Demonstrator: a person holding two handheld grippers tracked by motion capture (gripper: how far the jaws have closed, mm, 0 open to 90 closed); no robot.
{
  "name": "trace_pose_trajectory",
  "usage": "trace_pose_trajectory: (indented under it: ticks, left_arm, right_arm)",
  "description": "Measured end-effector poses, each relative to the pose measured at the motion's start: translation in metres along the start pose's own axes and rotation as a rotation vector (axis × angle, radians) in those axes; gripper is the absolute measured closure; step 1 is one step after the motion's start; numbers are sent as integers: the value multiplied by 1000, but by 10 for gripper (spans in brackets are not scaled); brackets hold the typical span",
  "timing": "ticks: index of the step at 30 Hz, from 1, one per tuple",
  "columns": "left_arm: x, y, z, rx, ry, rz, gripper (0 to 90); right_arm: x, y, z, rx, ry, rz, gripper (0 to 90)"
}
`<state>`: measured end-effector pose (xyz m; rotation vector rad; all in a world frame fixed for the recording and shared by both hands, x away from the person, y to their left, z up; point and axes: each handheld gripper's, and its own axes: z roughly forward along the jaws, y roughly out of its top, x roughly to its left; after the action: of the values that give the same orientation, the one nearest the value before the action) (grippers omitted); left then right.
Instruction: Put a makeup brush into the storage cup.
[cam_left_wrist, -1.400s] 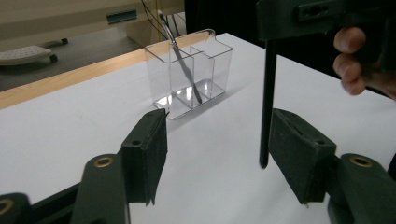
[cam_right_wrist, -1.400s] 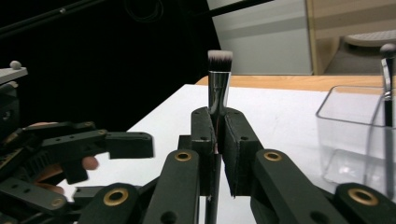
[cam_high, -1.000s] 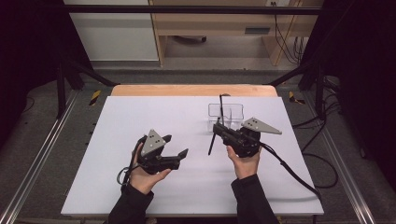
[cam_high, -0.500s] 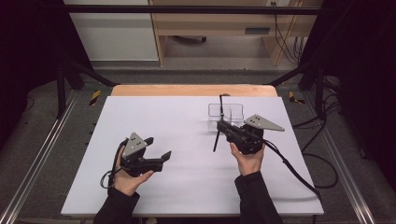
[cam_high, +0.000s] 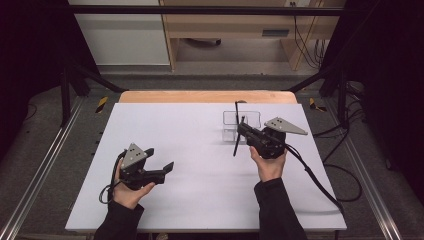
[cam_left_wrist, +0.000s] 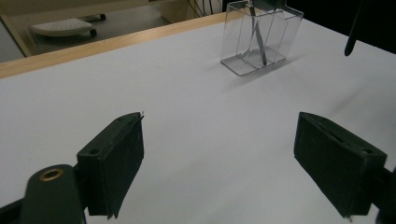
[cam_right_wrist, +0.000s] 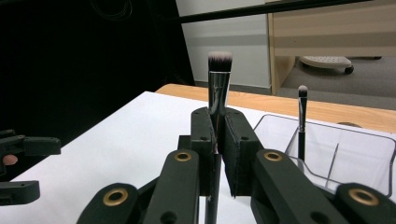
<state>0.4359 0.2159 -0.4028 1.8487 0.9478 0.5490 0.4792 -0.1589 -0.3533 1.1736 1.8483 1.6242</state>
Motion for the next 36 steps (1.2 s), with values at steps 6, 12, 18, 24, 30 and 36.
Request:
trace_pose_trajectory:
  ticks: [6,12,18,24,30,36]
  left_arm:
    - [8,-5,-2,11,11,-6,147]
    - [14,-6,-6,9,20,-18,142]
    - [18,-8,-7,19,30,-14,136]
    - [21,-9,-8,24,36,-13,136]
    - [24,-10,-8,30,34,-15,135]
    - [25,-10,-8,32,34,-13,133]
  right_arm:
    - [-8,5,5,0,-32,-13,838]
    - [-15,13,9,-2,-62,-25,839]
    - [-19,22,15,-9,-84,-35,839]
    - [-24,31,21,-16,-112,-48,839]
    - [-28,35,28,-18,-136,-54,839]
    - [-35,38,34,-21,-154,-49,839]
